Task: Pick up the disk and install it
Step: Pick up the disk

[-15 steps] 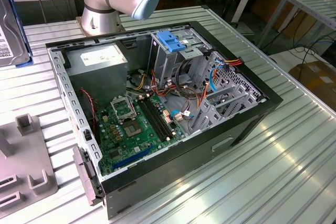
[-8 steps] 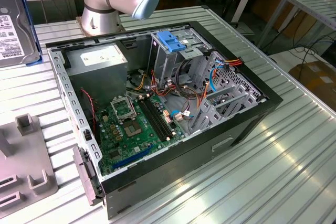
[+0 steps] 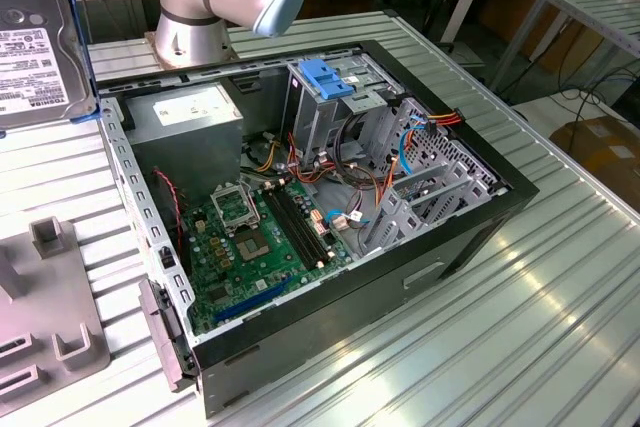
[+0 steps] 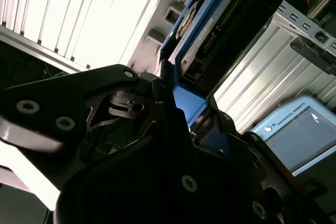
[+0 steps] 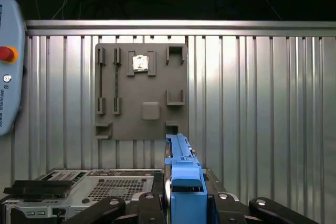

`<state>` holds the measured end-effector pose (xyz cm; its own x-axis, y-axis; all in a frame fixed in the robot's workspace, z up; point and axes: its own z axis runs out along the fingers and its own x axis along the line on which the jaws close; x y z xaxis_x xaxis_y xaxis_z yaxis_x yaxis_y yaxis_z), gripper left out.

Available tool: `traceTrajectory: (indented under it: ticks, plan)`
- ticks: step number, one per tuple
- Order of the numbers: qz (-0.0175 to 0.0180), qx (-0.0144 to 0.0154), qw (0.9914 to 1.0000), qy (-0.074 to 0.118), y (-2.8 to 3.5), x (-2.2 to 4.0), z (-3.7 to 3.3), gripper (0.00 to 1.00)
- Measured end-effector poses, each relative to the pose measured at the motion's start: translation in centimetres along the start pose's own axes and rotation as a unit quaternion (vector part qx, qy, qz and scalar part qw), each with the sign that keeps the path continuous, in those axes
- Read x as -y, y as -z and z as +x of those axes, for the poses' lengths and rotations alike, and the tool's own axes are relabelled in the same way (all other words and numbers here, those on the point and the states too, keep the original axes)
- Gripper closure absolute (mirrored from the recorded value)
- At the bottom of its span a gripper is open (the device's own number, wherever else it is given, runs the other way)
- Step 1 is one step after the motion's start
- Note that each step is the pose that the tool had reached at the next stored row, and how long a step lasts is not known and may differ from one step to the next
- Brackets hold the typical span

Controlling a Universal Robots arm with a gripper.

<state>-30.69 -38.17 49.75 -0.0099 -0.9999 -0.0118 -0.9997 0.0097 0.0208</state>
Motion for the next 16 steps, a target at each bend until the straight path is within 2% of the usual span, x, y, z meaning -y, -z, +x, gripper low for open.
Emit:
traceTrajectory:
  ticks: [16]
  plan:
    - [0.0000,-0.0001,0.99999,-0.003,0.01,2.89,-0.02,0.63]
